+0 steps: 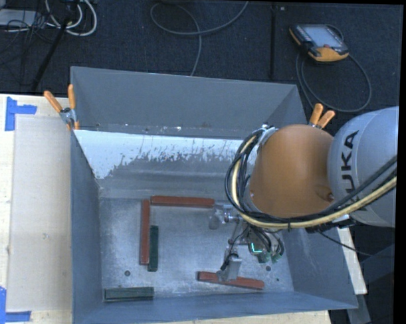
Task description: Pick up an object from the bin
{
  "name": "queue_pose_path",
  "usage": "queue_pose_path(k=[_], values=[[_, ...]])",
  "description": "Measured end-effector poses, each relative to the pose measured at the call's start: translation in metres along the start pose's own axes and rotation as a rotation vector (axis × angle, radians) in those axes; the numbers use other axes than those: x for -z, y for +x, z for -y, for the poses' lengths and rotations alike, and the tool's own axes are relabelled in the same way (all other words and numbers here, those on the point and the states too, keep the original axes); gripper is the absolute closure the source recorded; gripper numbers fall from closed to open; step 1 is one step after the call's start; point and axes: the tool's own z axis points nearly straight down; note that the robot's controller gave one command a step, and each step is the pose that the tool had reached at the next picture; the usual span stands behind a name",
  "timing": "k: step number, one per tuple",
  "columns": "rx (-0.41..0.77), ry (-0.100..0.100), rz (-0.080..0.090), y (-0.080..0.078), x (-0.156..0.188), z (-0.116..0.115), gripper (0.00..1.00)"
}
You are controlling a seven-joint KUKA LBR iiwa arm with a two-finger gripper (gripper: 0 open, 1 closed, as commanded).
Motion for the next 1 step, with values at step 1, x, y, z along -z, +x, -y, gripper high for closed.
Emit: queue_pose_path(k=[1], values=[[-0.003,0.0,0.005,-0.0012,0.002,0.0004,0.0]])
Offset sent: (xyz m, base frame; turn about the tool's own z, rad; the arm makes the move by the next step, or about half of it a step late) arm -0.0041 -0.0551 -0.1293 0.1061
